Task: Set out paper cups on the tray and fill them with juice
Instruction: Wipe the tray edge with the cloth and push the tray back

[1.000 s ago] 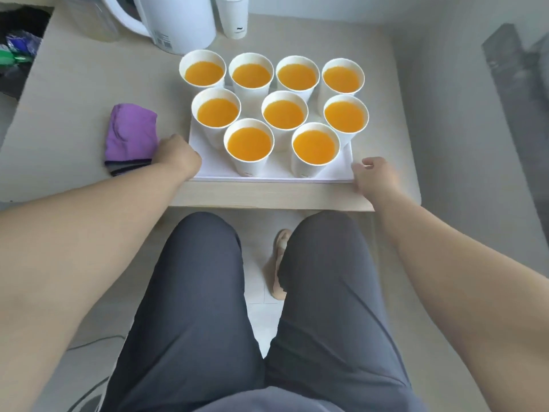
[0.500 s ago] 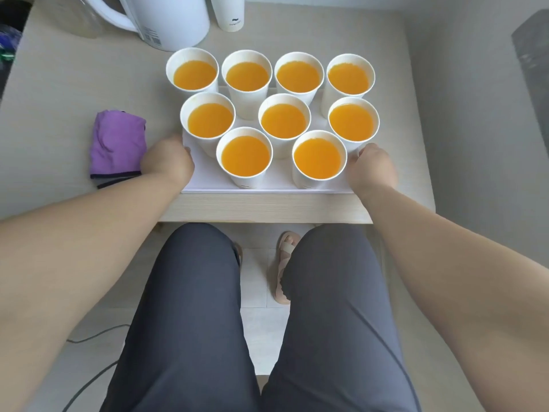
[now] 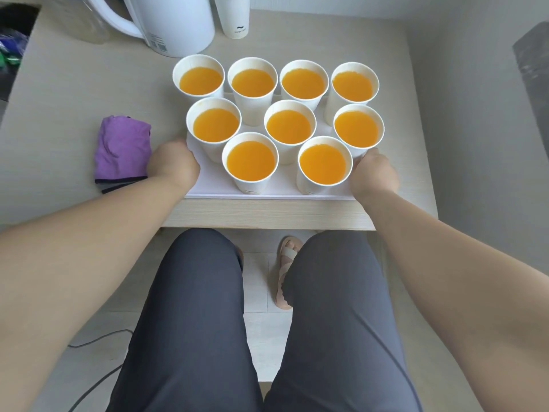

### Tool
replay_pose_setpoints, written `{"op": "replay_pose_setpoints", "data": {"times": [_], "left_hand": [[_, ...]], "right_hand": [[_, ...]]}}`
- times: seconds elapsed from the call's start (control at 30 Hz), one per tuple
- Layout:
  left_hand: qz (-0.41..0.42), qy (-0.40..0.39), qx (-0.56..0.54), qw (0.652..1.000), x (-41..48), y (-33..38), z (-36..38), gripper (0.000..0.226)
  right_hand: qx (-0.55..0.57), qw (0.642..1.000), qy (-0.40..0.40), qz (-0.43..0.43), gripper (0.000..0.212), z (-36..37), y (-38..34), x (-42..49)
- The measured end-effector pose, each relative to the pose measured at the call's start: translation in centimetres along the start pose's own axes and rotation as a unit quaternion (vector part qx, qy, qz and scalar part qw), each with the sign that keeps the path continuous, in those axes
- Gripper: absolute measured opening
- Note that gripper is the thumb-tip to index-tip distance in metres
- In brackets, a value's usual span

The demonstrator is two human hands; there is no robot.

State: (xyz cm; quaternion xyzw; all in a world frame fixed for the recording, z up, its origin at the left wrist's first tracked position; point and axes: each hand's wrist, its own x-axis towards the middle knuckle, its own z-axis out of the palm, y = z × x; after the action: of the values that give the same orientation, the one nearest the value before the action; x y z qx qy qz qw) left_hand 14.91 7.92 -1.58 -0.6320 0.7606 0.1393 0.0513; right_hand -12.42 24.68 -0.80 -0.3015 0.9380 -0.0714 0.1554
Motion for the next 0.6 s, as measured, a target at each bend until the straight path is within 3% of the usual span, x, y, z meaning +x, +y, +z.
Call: {"op": "replay_pose_setpoints", "data": {"times": [0.27,0.6], "left_hand": [[-0.053,-0.037,-0.020,0.998,0.05,0.55,-0.40,0.022],[-0.043,-0.021,-0.025,0.999,0.56,0.50,-0.13,0.033]], "right_hand": [[0.042,0.999,-0.001,0.014,0.018,0.35,0.14,0.49],[0.050,0.999,-0.012,0.013,0.020,0.58,-0.01,0.72]]}}
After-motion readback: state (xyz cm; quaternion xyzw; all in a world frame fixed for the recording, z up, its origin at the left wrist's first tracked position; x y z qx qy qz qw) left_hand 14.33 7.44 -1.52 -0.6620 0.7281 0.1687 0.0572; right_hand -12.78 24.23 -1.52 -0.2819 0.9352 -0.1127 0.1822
